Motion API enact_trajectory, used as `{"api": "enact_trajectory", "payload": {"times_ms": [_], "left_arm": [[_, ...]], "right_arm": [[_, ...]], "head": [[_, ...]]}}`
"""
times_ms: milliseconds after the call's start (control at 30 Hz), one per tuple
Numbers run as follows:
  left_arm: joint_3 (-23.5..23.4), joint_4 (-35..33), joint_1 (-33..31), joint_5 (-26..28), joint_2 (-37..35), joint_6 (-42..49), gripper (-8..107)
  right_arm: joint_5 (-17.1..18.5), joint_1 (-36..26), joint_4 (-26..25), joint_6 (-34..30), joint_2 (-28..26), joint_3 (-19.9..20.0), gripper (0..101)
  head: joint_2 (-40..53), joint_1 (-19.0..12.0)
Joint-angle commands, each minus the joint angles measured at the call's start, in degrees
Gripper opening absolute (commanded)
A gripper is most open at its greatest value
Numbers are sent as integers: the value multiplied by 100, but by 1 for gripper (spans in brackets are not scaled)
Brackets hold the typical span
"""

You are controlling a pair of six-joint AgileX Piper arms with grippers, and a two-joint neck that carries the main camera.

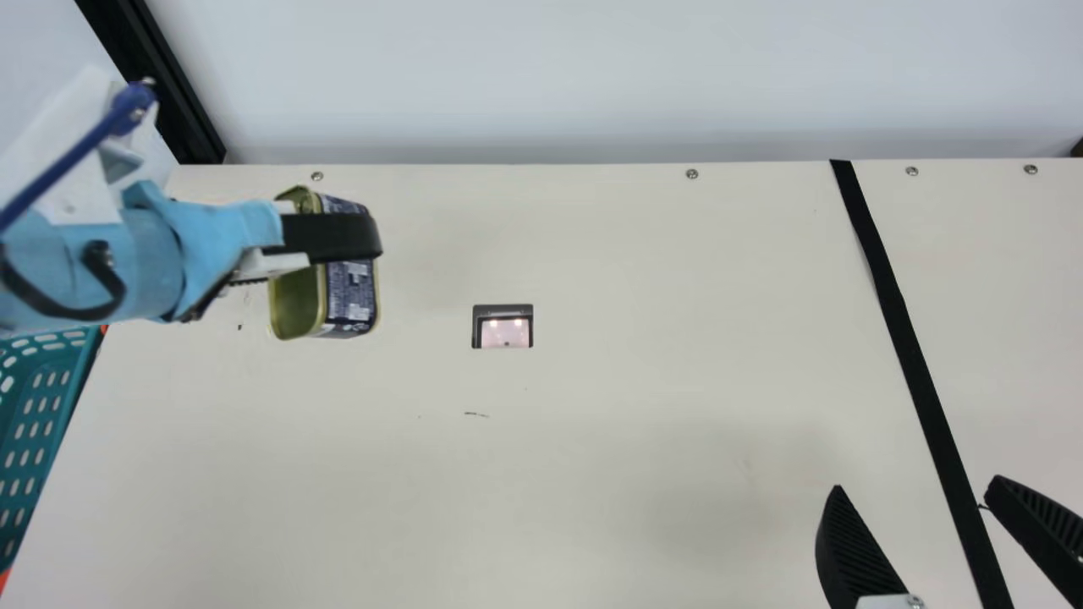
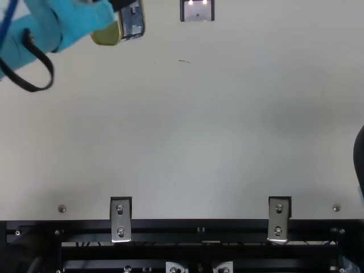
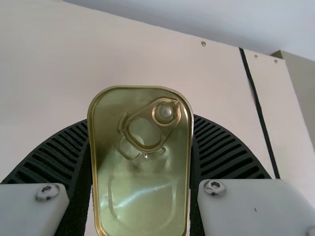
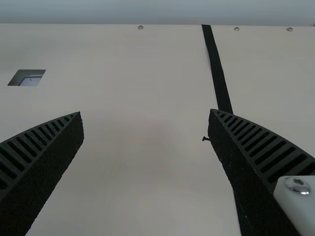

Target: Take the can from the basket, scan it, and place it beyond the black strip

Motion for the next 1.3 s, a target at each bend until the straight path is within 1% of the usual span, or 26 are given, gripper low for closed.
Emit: {"api": "enact_trajectory", "payload": {"times_ms": [0, 133, 267, 400, 533, 700, 933, 1267], "left_arm": [[132, -173, -238, -517, 49, 456, 10], [325, -656, -599, -1177, 179, 1236, 10], [421, -1232, -936, -1775, 312, 2062, 10], [431, -1727, -1171, -2209, 437, 2833, 10], [393, -2035, -1311, -2488, 565, 3466, 10], [333, -2395, -1334, -2583, 752, 4098, 10], [146, -3110, -1230, -2521, 1097, 4916, 10], [-199, -4540, -1077, -2289, 1665, 6304, 10]], "right_arm": [[0, 0, 0, 0, 0, 0, 101], [0, 0, 0, 0, 0, 0, 101], [0, 0, 0, 0, 0, 0, 101], [0, 0, 0, 0, 0, 0, 101], [0, 0, 0, 0, 0, 0, 101], [0, 0, 0, 0, 0, 0, 101], [0, 0, 0, 0, 0, 0, 101], [0, 0, 0, 0, 0, 0, 101]], "head": [[-2, -58], [-2, -58], [-2, -58], [-2, -58], [-2, -58], [-2, -58], [-2, -58], [-2, -58]]}}
